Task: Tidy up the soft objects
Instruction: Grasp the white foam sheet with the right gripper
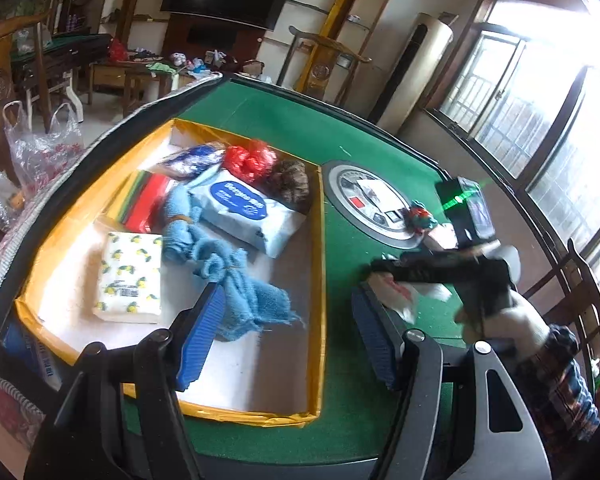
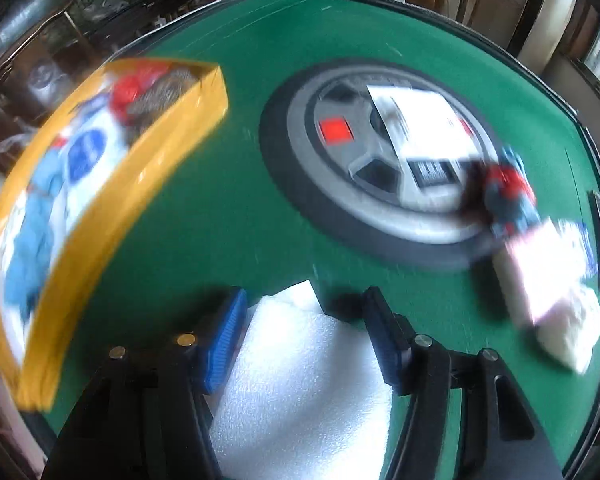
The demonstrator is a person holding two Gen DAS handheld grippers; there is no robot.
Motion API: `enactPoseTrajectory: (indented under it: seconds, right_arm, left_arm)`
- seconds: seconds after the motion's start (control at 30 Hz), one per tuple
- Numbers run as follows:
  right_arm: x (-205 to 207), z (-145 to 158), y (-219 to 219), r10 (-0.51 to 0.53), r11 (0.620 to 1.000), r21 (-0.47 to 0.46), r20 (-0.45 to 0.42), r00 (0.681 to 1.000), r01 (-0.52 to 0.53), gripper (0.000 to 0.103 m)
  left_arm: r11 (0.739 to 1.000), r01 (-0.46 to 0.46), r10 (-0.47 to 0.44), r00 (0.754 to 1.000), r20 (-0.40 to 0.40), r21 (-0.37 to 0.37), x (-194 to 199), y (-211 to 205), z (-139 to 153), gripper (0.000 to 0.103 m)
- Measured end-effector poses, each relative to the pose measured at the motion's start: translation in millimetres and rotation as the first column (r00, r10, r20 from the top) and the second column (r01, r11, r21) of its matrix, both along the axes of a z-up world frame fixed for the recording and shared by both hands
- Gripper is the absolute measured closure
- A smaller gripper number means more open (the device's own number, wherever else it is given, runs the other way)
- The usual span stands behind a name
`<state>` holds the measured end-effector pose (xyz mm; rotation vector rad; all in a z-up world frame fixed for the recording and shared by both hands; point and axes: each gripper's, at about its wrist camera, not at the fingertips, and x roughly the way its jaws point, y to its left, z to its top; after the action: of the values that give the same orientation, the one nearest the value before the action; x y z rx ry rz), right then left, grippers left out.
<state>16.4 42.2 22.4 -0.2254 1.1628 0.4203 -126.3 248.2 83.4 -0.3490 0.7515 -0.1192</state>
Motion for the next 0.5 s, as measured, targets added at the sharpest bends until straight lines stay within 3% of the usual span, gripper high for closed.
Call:
enactPoseTrajectory:
  seconds: [0.03, 0.1, 0.17, 0.27, 0.4, 0.5]
  right_arm:
    - [-4, 1, -12, -0.002, 0.999, 0.033, -0.015, 1.000, 0.003, 0.048]
    - [-17, 15, -46, -0.036, 0.982, 0.187, -0.008, 0.999, 0.037, 0.047]
    - [-29, 31, -81, -0.111, 0.960, 0.263, 0.032, 0.993, 0.099, 0.030]
    - [-40, 41, -110, -0.155, 0.957, 0.259, 0.087, 0.984, 0.128, 0.024]
    - [-34, 24, -118, -0.177, 0.940, 0.291, -0.029, 0.984, 0.178, 0.024]
    - [-41, 15, -104, -0.170, 0.936, 0.308, -0.037, 0.985, 0.173, 0.024]
  left_arm:
    - [1.000, 0.017, -0.017, 1.000, -0.002, 0.001, 2, -6, 0, 0.038]
    - [0.998, 0.055, -0.055, 0.998, -0.008, 0.007, 5, -19, 0, 0.038]
    - [0.995, 0.102, -0.102, 0.995, -0.009, 0.011, 7, -34, 1, 0.038]
    - [0.989, 0.146, -0.146, 0.989, -0.020, 0.027, 8, -53, 0, 0.038]
    - [0.983, 0.179, -0.177, 0.983, -0.054, 0.030, 14, -75, -9, 0.038]
    - [0.978, 0.204, -0.200, 0.977, -0.071, 0.041, 15, -90, -12, 0.038]
